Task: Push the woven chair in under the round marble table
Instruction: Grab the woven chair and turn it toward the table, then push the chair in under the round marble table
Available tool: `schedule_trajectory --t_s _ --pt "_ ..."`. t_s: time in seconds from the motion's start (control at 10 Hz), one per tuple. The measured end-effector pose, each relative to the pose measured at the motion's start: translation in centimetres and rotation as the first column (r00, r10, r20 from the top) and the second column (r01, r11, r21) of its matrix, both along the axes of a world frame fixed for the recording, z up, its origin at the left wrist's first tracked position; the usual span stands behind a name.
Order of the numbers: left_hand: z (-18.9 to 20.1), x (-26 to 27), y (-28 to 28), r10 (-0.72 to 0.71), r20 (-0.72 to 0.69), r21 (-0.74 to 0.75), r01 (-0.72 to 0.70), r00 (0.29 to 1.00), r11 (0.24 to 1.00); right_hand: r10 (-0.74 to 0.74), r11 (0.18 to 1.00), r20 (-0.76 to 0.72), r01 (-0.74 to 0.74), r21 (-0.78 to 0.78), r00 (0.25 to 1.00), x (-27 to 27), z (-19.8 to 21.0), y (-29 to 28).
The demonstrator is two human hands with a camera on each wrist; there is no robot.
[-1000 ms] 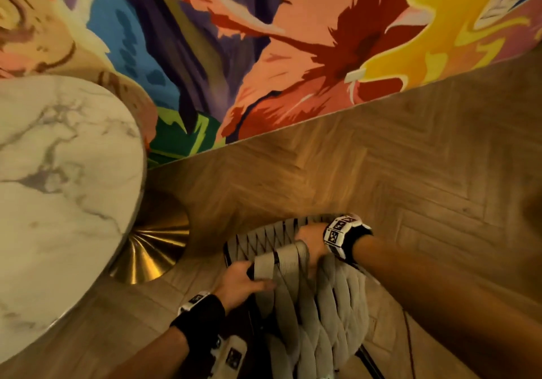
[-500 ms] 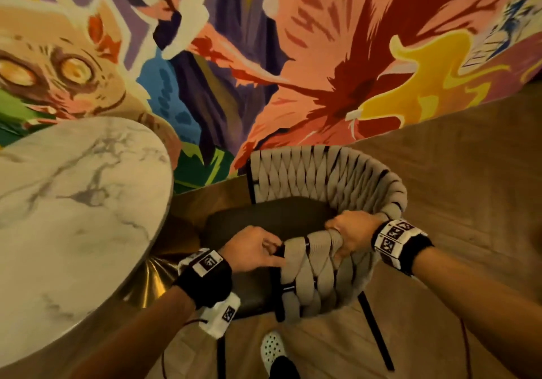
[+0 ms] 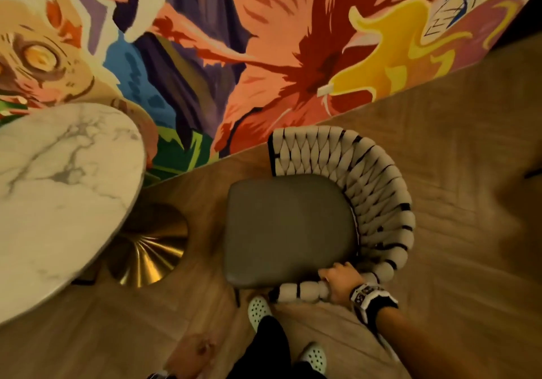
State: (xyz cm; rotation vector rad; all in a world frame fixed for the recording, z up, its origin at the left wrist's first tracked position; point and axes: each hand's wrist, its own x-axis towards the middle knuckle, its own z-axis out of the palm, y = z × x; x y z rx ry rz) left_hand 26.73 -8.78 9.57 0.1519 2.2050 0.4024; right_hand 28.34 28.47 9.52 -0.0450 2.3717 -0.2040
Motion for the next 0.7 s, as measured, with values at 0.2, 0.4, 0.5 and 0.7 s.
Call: schedule_trajectory --t_s 0.2,0.4,0.5,0.7 --pt "-4.8 2.1 -15.5 0.372 0.146 0.153 -0.393 0.917 0.907 -0.041 0.999 0.087 0.044 -0.031 0.995 6.1 -2.5 -0.9" --pt "-3.4 6.6 -13.2 0.596 0.164 -0.082 -0.591 0.786 0.802 -0.342 0.889 0.087 0.352 -0.292 0.936 12.7 -2.5 -1.5" --pt "1.2 4.5 -7.4 0.78 0.221 -0.054 -0.791 0.586 0.61 -0.713 0.606 0.025 0.635 -0.479 0.7 16.1 -3.1 -0.3" --pt "1.7 -1.0 -0.8 0.712 0.248 0.039 -0.741 0.658 0.671 -0.886 -0.393 0.431 0.765 -0.51 -0.168 19.5 -2.1 4.4"
